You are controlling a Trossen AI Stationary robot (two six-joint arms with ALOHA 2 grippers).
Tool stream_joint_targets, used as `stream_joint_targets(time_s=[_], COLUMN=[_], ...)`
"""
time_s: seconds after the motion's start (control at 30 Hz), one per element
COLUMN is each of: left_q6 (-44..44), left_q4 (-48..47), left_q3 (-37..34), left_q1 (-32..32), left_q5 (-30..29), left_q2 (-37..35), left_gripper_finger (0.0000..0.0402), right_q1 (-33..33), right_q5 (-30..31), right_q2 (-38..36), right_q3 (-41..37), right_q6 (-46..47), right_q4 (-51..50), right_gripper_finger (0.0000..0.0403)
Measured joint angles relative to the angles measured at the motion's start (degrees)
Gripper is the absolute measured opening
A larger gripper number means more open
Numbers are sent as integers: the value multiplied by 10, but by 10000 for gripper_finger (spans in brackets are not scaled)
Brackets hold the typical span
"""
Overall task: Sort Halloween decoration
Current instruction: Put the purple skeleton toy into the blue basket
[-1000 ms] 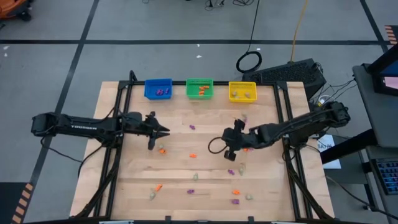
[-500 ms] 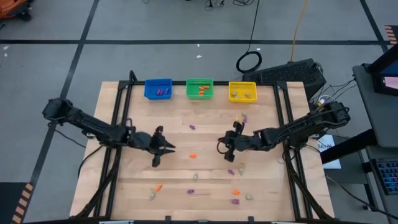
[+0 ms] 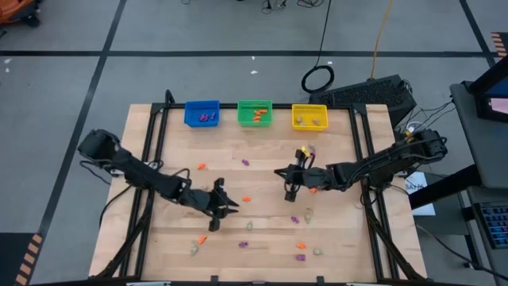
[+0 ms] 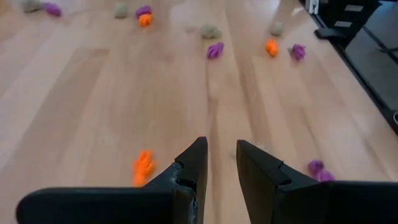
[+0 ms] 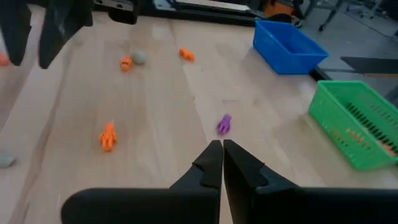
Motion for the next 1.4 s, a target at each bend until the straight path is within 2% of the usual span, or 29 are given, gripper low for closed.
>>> stream_joint_targets(time_s=[0.27, 0.5, 0.63, 0.9, 1.4], left_q6=[19, 31, 33, 32, 16], left_q4=[10, 9, 6, -7, -12], left_q3=[114, 202, 254, 357, 432], left_q1=[2, 18, 22, 21, 19], left_q5=[0, 28, 49, 83, 92], left_q2=[115, 190, 232, 323, 390], left_gripper_finger=[83, 83, 83, 83, 83], right_q1=[1, 1, 1, 0, -9], right_q5=[-10, 1, 37, 38, 38], right_q2=[-34, -85, -92, -92, -91], right_q3=[-101, -148, -155, -155, -154], right_q6=[16, 16, 13, 15, 36], right_q4=[140, 177, 171, 175, 200], right_gripper_finger=[0, 0, 0, 0, 0])
